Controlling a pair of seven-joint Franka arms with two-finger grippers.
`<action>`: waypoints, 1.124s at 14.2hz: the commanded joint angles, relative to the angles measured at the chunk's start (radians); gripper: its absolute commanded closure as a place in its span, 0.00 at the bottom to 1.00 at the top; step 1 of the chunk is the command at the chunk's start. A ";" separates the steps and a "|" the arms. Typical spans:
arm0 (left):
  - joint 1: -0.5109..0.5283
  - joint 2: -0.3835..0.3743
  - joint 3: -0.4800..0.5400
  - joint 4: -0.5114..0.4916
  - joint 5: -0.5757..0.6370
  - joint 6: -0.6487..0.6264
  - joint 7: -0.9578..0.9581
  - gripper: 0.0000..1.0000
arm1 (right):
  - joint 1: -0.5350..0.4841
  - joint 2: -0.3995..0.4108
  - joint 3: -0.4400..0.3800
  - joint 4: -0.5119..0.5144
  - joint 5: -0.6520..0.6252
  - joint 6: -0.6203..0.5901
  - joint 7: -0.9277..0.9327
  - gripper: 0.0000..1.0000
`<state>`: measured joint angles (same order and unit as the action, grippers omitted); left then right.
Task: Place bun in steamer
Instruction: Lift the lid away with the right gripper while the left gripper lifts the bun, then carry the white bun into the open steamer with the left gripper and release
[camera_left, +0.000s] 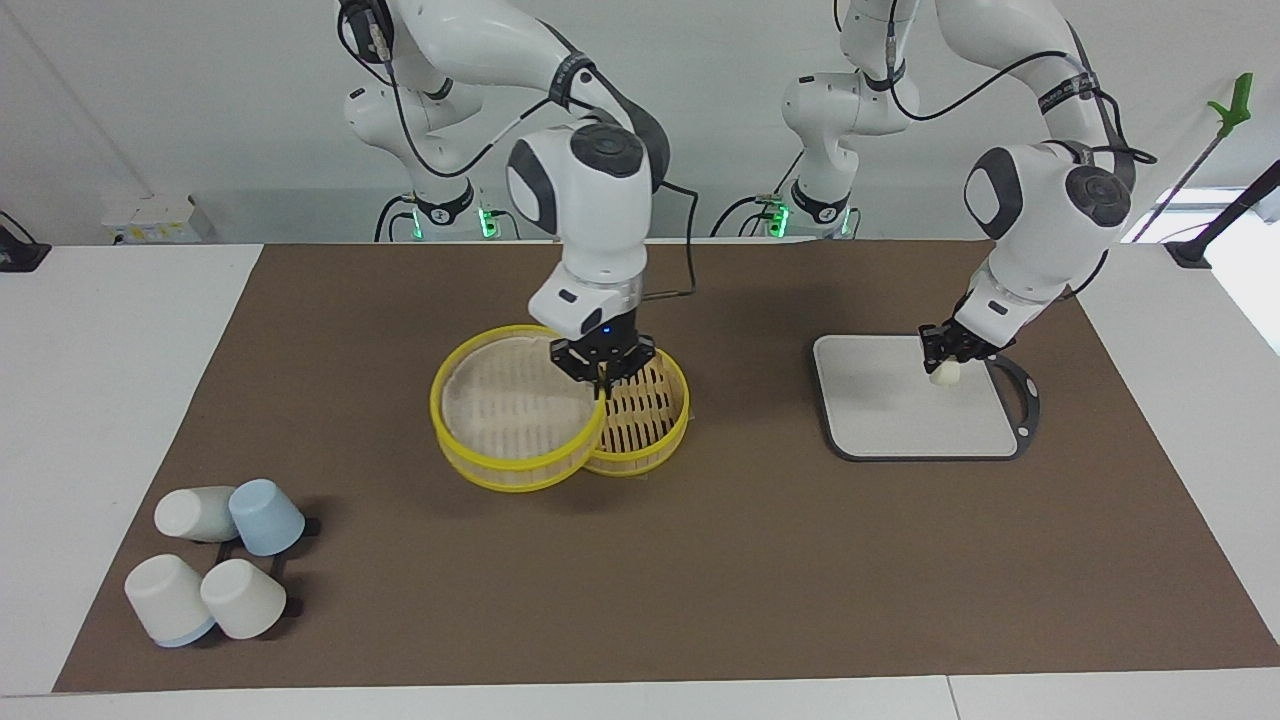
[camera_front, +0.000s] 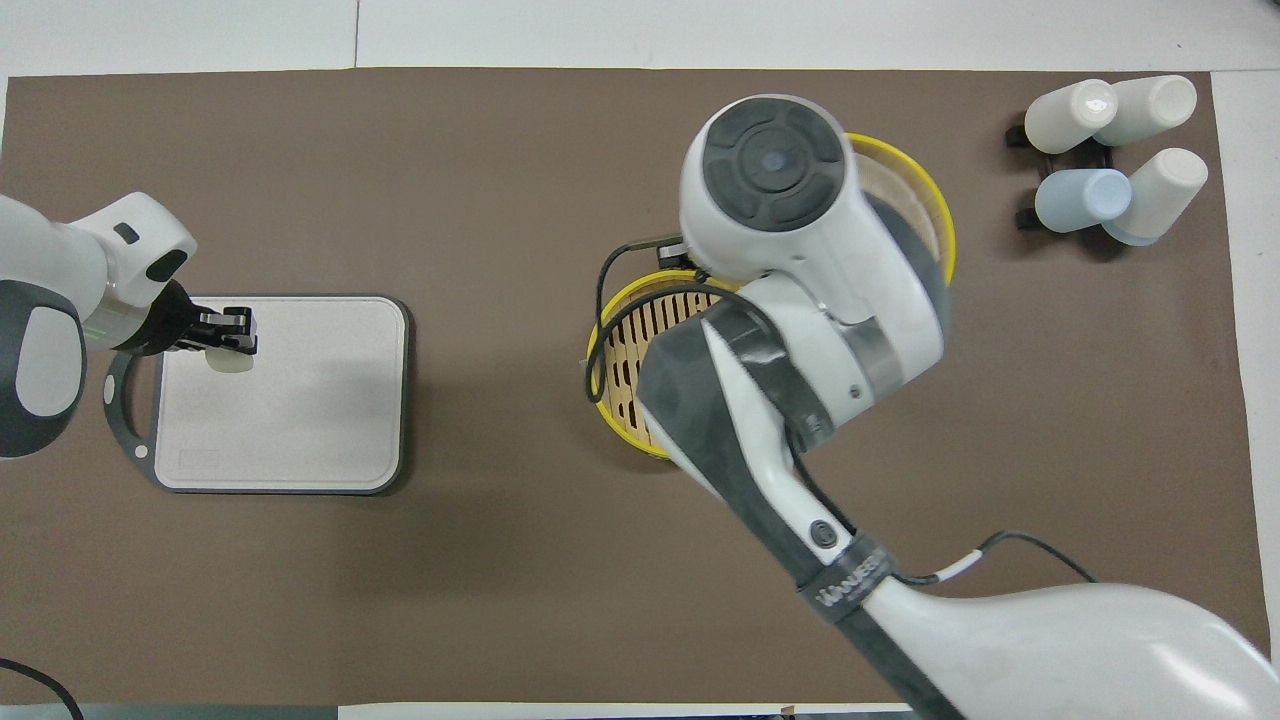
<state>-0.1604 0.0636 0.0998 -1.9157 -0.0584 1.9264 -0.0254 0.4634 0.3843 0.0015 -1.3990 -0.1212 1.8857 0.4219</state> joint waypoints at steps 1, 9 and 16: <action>-0.155 0.109 0.009 0.263 -0.008 -0.162 -0.270 0.73 | -0.092 -0.056 0.011 -0.017 0.011 -0.040 -0.128 1.00; -0.572 0.202 0.009 0.259 -0.063 0.164 -0.728 0.76 | -0.371 -0.105 0.011 -0.080 0.147 -0.073 -0.520 1.00; -0.720 0.338 0.012 0.162 -0.046 0.396 -0.797 0.69 | -0.396 -0.140 0.011 -0.164 0.147 -0.039 -0.554 1.00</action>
<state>-0.8338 0.3496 0.0899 -1.7507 -0.1040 2.2605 -0.7927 0.0805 0.2980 0.0025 -1.4910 0.0153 1.8116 -0.1055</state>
